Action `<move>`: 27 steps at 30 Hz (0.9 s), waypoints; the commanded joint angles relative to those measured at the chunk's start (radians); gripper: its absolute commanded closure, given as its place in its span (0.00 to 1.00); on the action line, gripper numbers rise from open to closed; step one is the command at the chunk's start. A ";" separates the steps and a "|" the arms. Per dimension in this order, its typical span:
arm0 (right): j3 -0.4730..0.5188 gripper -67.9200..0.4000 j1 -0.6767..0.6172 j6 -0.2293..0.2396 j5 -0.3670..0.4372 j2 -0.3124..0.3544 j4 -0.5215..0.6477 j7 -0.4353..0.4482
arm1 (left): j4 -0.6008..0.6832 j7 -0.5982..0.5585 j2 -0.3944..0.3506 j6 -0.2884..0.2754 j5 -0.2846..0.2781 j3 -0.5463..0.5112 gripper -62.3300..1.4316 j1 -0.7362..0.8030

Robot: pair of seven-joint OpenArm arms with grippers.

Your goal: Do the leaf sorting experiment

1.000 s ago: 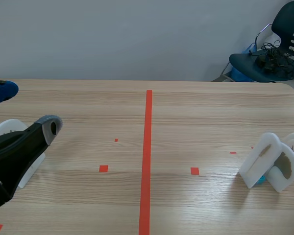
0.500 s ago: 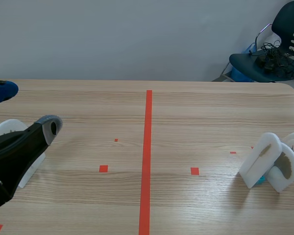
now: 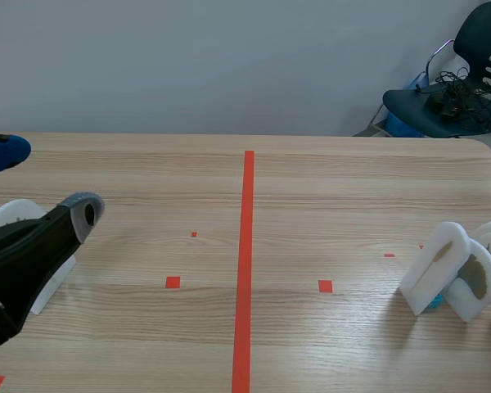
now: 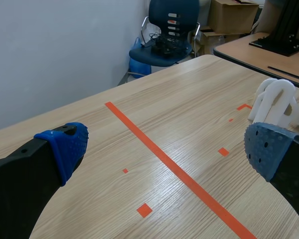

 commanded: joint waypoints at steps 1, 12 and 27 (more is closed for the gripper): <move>0.005 0.90 0.021 -0.011 -0.003 -0.007 0.030 0.012 | 0.005 -0.017 0.000 -0.002 -0.010 0.004 0.00 -0.006; 0.005 0.52 0.024 -0.064 -0.021 -0.027 0.030 0.018 | 0.005 -0.017 0.000 -0.002 -0.010 0.004 0.00 -0.005; 0.172 0.15 -0.016 0.071 0.169 0.053 0.388 -0.137 | 0.005 -0.017 0.000 -0.002 -0.010 0.004 0.00 -0.005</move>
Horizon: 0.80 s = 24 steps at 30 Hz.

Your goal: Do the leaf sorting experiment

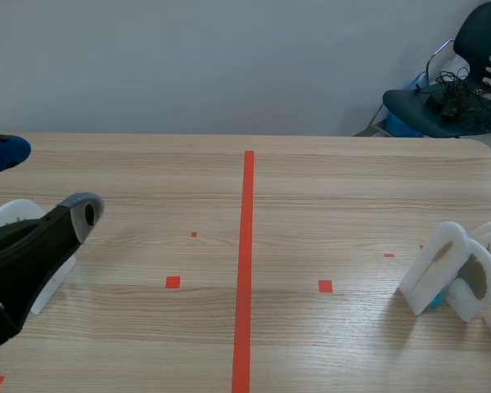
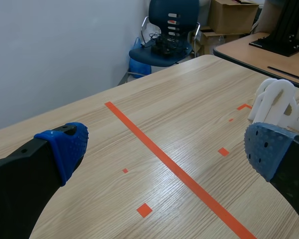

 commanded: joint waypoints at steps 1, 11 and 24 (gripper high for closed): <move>-0.003 0.12 -0.010 0.003 0.034 0.048 0.055 -0.005 | 0.005 -0.017 0.000 -0.002 -0.010 0.004 0.00 -0.005; -0.005 0.00 -0.130 0.003 0.057 0.099 0.399 -0.031 | 0.005 -0.017 0.000 -0.002 -0.010 0.004 0.00 -0.005; -0.150 0.00 -0.134 0.003 0.063 0.065 0.460 -0.031 | 0.005 -0.017 0.000 -0.003 -0.010 0.004 0.00 -0.005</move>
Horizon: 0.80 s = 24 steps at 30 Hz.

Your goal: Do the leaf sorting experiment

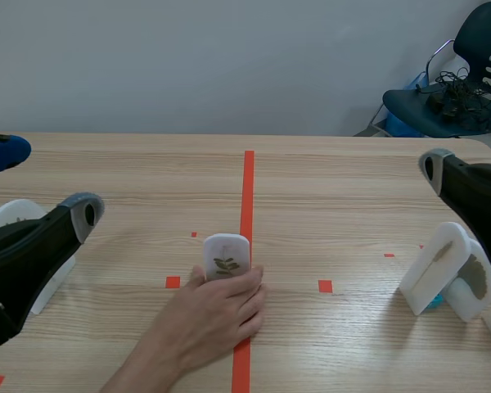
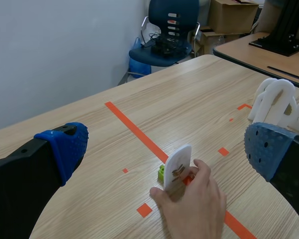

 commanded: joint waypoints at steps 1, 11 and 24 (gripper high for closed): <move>0.000 0.00 0.024 0.000 0.011 0.010 -0.005 0.012 | 0.005 -0.016 0.000 -0.003 -0.010 0.004 0.00 -0.005; -0.027 0.00 0.037 0.000 0.011 0.010 -0.005 0.001 | 0.005 0.043 0.000 -0.003 -0.006 0.011 0.00 -0.005; -0.026 0.00 0.036 0.000 0.011 0.010 -0.005 0.001 | -0.371 0.047 0.000 -0.002 0.132 0.308 0.00 -0.325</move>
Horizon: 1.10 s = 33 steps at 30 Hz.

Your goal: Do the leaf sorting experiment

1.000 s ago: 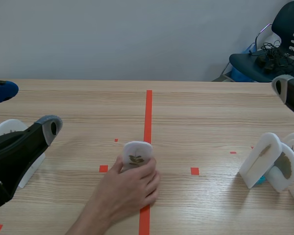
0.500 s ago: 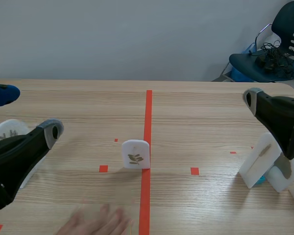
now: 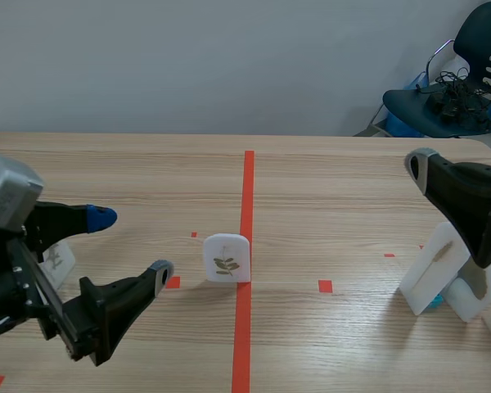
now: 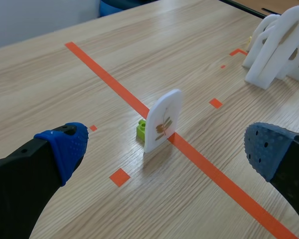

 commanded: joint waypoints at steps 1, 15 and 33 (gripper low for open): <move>0.002 0.00 0.012 0.000 0.011 0.010 -0.002 0.016 | -0.042 -0.051 0.000 0.000 0.027 0.030 0.00 -0.047; 0.002 0.00 0.011 0.000 0.010 -0.010 -0.002 0.015 | -0.557 -0.258 0.149 0.168 0.304 0.335 0.00 -0.430; 0.002 0.00 0.009 0.000 0.011 -0.023 -0.002 0.015 | -0.620 -0.301 0.201 0.263 0.316 0.409 0.74 -0.468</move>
